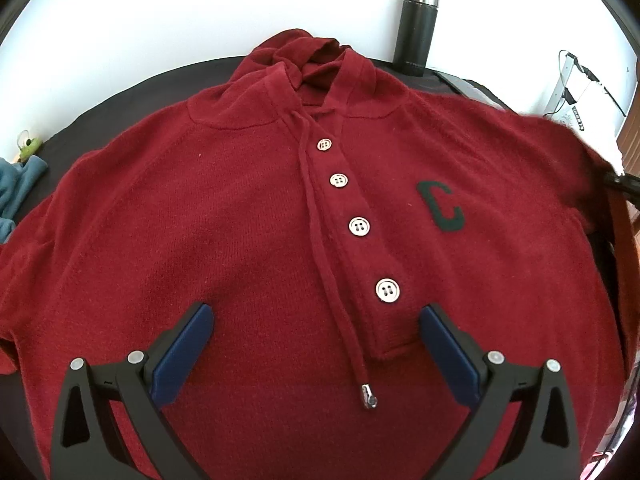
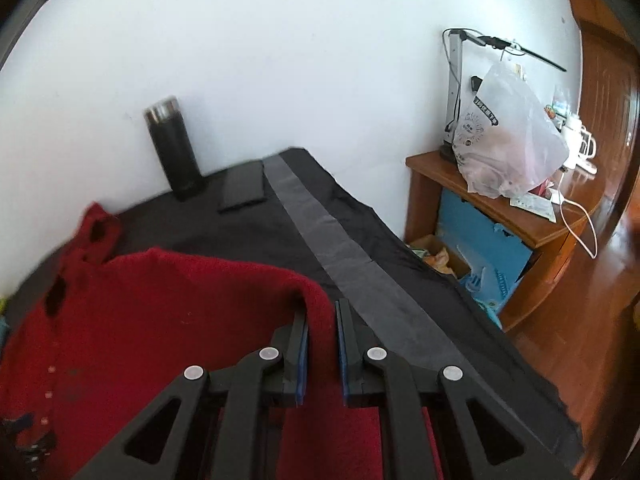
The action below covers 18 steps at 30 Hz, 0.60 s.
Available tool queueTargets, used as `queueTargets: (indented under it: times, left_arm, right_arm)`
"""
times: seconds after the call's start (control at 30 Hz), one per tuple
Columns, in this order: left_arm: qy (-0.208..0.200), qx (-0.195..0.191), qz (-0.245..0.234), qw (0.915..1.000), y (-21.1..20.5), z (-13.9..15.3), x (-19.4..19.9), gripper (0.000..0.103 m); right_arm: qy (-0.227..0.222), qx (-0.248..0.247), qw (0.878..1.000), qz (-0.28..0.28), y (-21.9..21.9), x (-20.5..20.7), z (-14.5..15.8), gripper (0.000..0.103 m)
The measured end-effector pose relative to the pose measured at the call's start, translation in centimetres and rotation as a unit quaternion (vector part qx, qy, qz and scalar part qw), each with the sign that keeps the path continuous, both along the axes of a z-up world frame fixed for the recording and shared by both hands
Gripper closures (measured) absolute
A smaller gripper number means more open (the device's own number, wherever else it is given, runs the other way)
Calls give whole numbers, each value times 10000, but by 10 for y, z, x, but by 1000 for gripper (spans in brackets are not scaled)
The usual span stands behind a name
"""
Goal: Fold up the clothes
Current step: 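Grasp the sweater hem with the right tool and lift it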
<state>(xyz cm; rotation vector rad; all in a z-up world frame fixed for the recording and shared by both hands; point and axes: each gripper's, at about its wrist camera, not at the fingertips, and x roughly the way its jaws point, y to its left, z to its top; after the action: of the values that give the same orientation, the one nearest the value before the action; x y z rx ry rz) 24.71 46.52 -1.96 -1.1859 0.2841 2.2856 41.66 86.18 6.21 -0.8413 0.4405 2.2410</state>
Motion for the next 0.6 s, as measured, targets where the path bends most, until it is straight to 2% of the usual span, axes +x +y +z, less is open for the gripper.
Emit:
queueTargets:
  times: [0.13,0.23,0.33,0.37,0.43,0.47,0.5,0.6]
  left_arm:
    - [2,-6,-9,10000,0,0,-1,0]
    - [8,-18,-19,10000,1,0,-1,0]
    - [7,-14,-24,10000,0,0,-1,0]
    - [6,-12,-23,10000,1,0,-1,0]
    - [8,-19,-24,10000,1,0,-1,0]
    - [9,-21,-24,10000,1,0,-1,0]
    - [9,-21,-24,10000,1,0,-1,0]
    - [6,-16,-22,10000,2,0,-2,0]
  right_arm:
    - [-361,57,9993,13,15,-26,-17,90]
    - [-639,-128,9975,258,27,-42,-33,89]
    - [-623,-347,9965,442,30,-43,-39,80]
    - [-509,-398,9967,489,28,-39,-35,73]
    - [-280,-397,9973,545,22,-28,-26,44]
    - [-166,-315,9979,541,18,-20,-20,25]
    - [-54,-141,9985,527,11,-11,-11,22]
    - [213,142,9980,571,-9,20,7,22]
